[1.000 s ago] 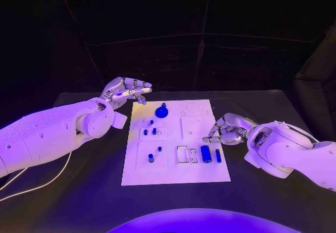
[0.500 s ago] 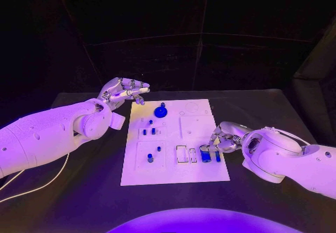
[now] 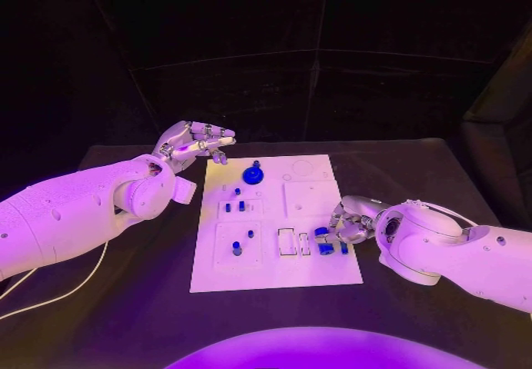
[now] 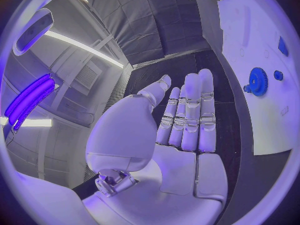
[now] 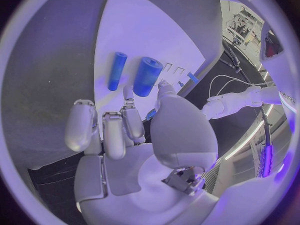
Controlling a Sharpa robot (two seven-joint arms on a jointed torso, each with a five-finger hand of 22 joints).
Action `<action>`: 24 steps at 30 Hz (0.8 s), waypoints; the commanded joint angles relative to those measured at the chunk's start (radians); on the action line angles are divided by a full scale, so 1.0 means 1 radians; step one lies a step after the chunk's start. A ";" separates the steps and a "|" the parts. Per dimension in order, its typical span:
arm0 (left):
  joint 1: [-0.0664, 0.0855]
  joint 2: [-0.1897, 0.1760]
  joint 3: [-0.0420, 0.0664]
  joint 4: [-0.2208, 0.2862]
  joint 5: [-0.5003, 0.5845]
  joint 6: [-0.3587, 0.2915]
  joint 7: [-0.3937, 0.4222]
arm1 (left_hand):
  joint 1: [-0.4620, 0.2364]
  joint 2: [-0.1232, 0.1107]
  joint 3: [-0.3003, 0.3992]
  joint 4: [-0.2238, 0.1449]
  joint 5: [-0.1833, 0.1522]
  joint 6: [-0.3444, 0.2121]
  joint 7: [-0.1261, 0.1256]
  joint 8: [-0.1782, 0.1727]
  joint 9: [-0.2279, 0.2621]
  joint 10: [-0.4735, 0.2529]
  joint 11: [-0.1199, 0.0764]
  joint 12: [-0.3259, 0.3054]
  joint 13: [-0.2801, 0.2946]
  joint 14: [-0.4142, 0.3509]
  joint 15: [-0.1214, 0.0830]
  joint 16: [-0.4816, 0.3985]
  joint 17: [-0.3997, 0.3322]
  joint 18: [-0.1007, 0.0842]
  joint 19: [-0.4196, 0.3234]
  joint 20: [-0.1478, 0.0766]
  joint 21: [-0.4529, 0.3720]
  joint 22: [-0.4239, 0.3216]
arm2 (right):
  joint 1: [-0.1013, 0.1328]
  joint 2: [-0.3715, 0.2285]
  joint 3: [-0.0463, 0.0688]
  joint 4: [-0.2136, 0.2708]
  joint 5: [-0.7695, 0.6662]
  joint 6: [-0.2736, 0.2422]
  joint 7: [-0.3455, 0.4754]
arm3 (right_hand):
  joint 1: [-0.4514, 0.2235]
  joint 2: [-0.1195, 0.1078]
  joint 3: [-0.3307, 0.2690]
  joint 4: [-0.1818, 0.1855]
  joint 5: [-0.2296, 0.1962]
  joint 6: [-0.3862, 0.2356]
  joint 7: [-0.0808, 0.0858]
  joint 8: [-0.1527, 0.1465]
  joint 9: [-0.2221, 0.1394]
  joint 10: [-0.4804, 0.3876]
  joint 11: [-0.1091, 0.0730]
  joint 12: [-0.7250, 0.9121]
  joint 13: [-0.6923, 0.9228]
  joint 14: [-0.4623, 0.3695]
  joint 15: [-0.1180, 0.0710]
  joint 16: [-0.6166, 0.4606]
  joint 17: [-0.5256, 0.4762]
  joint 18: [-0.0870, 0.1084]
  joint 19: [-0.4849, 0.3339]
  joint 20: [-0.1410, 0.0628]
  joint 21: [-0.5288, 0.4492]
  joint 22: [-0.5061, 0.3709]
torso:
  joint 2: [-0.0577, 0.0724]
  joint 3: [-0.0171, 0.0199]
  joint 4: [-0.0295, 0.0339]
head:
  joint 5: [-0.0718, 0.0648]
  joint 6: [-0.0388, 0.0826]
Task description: Assemble the parts on the task board
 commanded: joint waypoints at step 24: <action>0.001 0.003 0.001 -0.007 0.004 0.024 -0.009 | 0.012 0.006 -0.009 -0.005 -0.001 -0.010 0.001 0.004 -0.001 -0.009 0.002 0.007 0.001 -0.002 0.008 0.004 -0.004 0.014 0.005 0.001 -0.009 -0.006 | -0.003 0.022 0.000 -0.011 0.019 -0.040 -0.011 | 0.156 0.123 0.016 -0.039 0.091 -0.007 -0.021 0.110 0.066 0.019 -0.019 0.011 0.031 0.066 -0.014 0.006 0.040 -0.006 0.004 -0.012 0.002 0.002 | -0.003 0.0003 -0.0005 | -0.006 -0.008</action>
